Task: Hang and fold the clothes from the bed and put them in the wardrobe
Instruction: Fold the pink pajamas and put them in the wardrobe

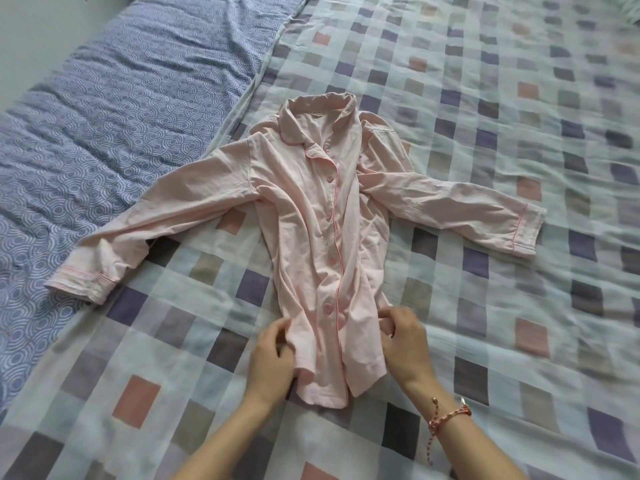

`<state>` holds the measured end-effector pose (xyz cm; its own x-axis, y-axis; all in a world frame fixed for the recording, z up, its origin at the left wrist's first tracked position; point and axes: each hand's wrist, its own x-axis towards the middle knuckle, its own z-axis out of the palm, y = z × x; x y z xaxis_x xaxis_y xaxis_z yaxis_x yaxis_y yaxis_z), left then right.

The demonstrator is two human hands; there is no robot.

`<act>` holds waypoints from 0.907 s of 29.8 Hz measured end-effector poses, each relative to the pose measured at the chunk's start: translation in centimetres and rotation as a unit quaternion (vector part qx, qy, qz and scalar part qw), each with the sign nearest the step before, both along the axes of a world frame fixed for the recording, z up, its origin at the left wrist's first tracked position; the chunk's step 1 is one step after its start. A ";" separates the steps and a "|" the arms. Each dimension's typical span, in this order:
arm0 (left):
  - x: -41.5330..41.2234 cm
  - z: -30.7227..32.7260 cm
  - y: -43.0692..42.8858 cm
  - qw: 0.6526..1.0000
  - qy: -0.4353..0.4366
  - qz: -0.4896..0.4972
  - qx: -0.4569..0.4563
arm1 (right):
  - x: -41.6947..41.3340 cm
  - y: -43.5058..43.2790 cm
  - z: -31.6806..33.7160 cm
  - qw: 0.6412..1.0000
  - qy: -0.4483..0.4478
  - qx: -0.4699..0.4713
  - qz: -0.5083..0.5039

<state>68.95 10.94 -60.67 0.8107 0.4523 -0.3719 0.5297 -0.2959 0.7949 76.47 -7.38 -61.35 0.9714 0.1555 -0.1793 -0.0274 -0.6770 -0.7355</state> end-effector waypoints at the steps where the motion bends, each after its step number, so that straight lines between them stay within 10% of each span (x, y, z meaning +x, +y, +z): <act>1: -0.4 -0.2 -0.4 0.996 0.036 -0.076 0.007 | 0.1 -0.2 0.5 1.000 -0.011 -0.002 -0.021; 5: -2.1 -0.3 -2.4 0.927 0.194 -0.277 0.164 | 1.1 -1.0 2.6 0.995 -0.039 0.022 -0.085; 10: -1.5 -1.4 -2.0 0.951 0.103 -0.181 0.228 | 2.0 -5.4 4.0 0.939 -0.068 0.082 -0.326; 16: -0.6 -1.2 -0.9 0.995 0.030 -0.020 0.093 | 3.3 -8.3 2.3 0.823 0.139 0.303 -0.459; 20: -2.2 -1.1 -2.1 0.969 0.043 -0.161 0.182 | 1.7 -7.5 1.4 0.978 0.074 0.022 -0.193; 23: -2.2 -1.6 -2.8 0.958 0.067 -0.150 0.237 | 2.1 -7.7 -0.5 0.963 -0.001 -0.269 -0.026; 27: -0.2 -1.9 -2.2 0.975 0.071 -0.073 0.198 | 5.1 -7.5 -0.1 0.956 -0.032 -0.286 -0.051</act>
